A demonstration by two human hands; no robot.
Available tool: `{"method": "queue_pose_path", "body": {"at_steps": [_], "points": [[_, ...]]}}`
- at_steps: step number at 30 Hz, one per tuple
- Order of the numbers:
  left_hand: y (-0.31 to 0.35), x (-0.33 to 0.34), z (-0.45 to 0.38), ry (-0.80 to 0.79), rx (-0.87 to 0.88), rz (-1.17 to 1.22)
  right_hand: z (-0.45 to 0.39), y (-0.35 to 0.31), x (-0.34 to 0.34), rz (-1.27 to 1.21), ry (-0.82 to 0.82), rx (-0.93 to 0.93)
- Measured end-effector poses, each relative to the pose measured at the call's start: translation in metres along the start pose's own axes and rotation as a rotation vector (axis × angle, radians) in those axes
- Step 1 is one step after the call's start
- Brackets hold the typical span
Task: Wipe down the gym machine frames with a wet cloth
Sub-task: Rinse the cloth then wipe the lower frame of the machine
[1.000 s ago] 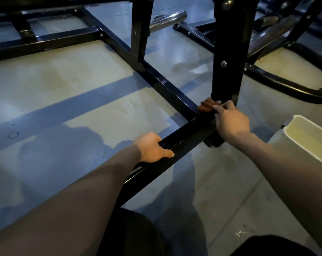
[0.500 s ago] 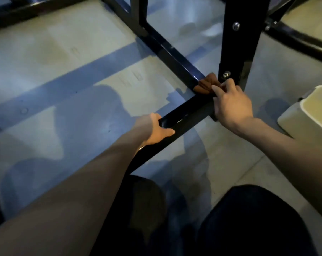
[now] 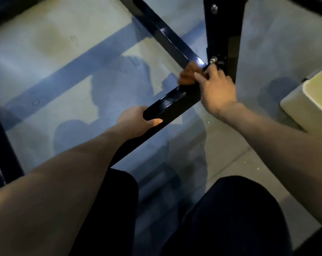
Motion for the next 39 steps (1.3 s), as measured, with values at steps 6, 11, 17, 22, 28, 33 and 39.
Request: {"method": "queue_pose_path", "body": {"at_steps": [6, 11, 17, 22, 28, 33, 39], "points": [[-0.002, 0.004, -0.004, 0.031, 0.049, -0.009, 0.003, -0.004, -0.004, -0.053, 0.016, 0.116], [-0.009, 0.010, -0.018, -0.007, 0.095, 0.023, 0.011, -0.018, 0.002, -0.017, 0.050, -0.038], [-0.011, 0.006, -0.006, -0.048, 0.144, 0.055, 0.013, -0.051, -0.009, -0.066, -0.001, 0.326], [-0.056, -0.017, 0.022, -0.160, 0.154, 0.066, 0.066, -0.148, -0.017, -0.175, -0.038, 0.024], [-0.090, -0.020, 0.041, -0.191, 0.242, -0.234, 0.045, -0.122, -0.005, -0.284, -0.018, 0.271], [-0.088, -0.023, 0.034, -0.193, 0.306, -0.209, 0.053, -0.151, 0.005, -0.338, 0.022, 0.420], [-0.089, -0.027, 0.041, -0.123, 0.308, -0.214, 0.097, -0.229, -0.007, -0.406, -0.010, 0.313]]}}
Point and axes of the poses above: each hand's wrist, its own z-axis away from the middle knuckle, its own x-axis out of the palm, y = z × x, the point moved 3 cm from there along -z, towards the middle knuckle, and after that the axes turned 6 degrees about y, right-handed, at the moved point
